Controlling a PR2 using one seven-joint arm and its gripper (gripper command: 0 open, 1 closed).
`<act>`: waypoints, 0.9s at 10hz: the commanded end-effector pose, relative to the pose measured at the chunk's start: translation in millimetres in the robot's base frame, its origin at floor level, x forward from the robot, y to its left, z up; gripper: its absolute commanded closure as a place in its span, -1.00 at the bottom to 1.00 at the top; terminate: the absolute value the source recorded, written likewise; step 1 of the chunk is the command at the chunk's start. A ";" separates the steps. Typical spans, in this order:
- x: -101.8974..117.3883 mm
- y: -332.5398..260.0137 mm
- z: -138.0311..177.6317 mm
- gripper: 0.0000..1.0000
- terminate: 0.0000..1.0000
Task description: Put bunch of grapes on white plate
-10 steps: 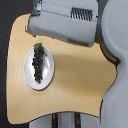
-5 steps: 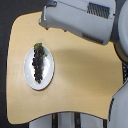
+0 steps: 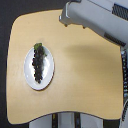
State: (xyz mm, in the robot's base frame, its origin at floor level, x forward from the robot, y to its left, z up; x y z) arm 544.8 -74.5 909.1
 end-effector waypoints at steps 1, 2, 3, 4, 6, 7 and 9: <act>9.5 -76.2 17.2 -1.00 -1.00; 13.0 -80.9 21.6 -1.00 -1.00; 12.6 -91.4 25.1 -1.00 -1.00; 14.7 -97.3 29.9 -1.00 -1.00; 12.6 -121.4 31.8 -1.00 -1.00; 8.2 -129.2 30.2 -1.00 -1.00; -3.6 -141.0 27.7 -1.00 -1.00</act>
State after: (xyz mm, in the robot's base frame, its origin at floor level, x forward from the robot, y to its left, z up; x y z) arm 553.5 -183.4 936.6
